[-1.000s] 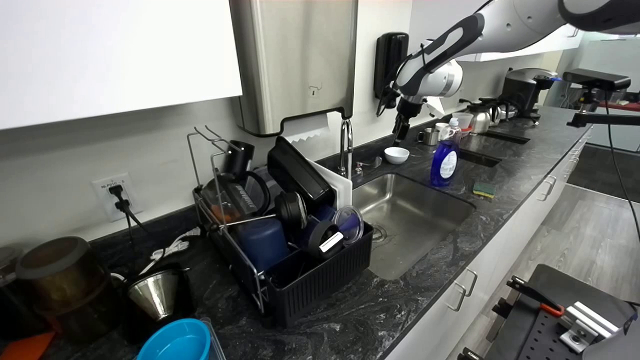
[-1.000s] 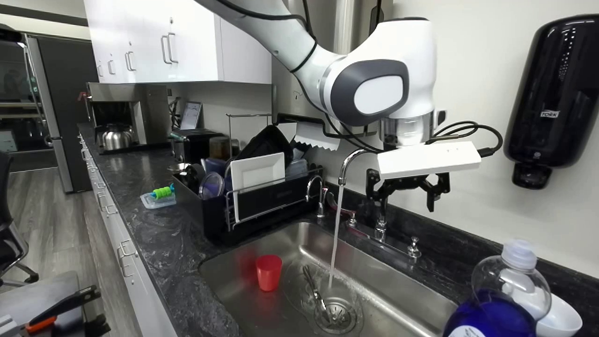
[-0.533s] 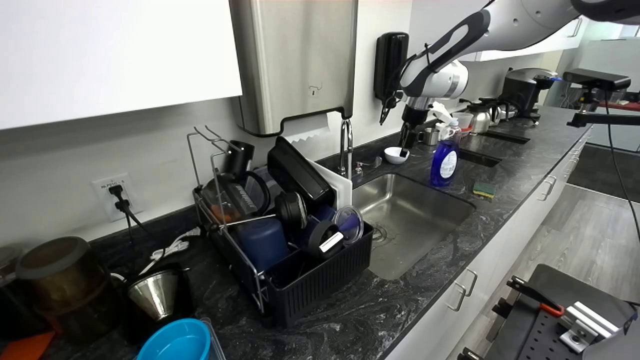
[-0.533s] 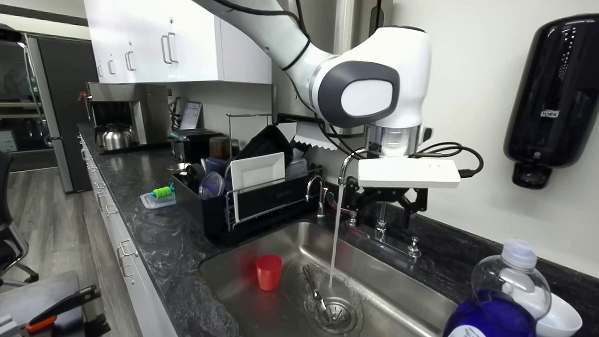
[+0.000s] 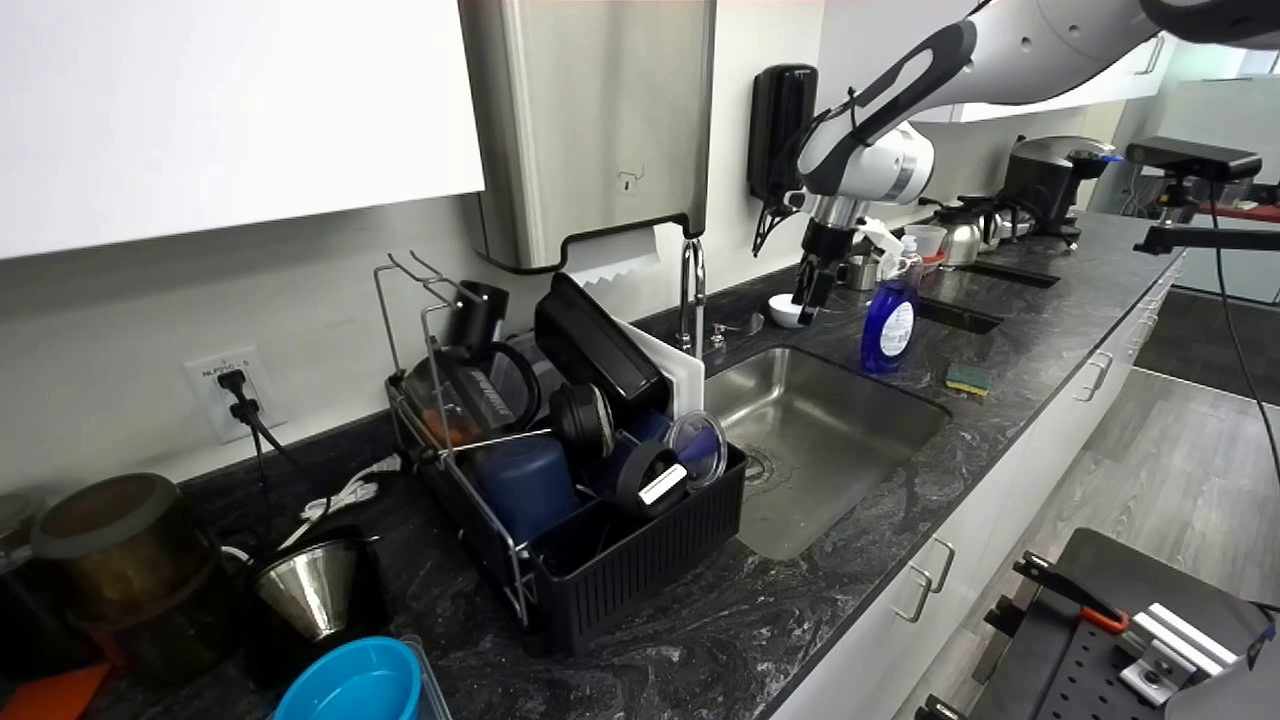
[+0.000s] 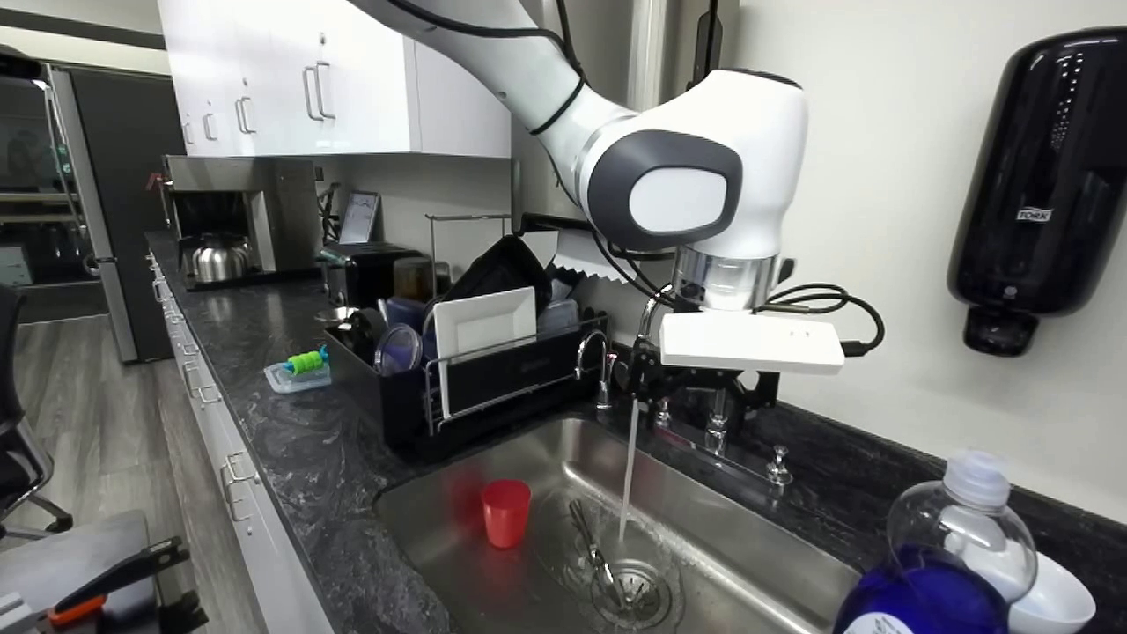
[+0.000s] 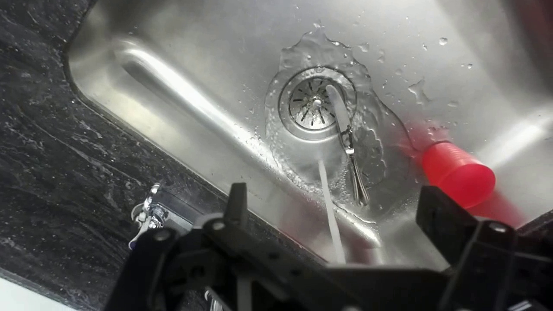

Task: Put the butter knife in the sink then open and close the tap

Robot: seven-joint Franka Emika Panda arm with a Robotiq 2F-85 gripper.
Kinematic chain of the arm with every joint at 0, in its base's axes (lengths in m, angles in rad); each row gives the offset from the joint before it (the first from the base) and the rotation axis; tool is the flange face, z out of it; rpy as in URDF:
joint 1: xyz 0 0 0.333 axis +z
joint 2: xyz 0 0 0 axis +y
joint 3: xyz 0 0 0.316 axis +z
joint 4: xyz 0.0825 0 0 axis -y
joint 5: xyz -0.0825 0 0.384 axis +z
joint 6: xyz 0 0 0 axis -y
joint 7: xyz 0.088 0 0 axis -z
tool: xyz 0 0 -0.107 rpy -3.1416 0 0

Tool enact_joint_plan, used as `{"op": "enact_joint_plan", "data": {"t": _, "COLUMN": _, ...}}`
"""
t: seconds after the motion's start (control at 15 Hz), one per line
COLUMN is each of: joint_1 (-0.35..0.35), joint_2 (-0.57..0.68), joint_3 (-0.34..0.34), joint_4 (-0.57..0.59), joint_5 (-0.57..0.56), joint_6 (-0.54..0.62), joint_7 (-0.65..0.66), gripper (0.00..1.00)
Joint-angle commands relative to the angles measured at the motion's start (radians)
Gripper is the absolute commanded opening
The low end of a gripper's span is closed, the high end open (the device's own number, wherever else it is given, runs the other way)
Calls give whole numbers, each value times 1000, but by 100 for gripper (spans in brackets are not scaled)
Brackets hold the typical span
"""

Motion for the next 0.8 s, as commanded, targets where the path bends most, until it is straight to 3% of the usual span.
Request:
{"op": "enact_joint_plan", "data": {"t": 0.0, "joint_1": 8, "joint_2": 6, "joint_3": -15, "joint_4": 7, "joint_5": 61, "joint_6": -30, "joint_7": -60, "gripper": 100}}
{"op": "enact_joint_plan", "data": {"t": 0.73, "joint_1": 2, "joint_2": 127, "joint_3": 11, "joint_4": 56, "joint_5": 156, "joint_6": 34, "joint_7": -163, "gripper": 100}}
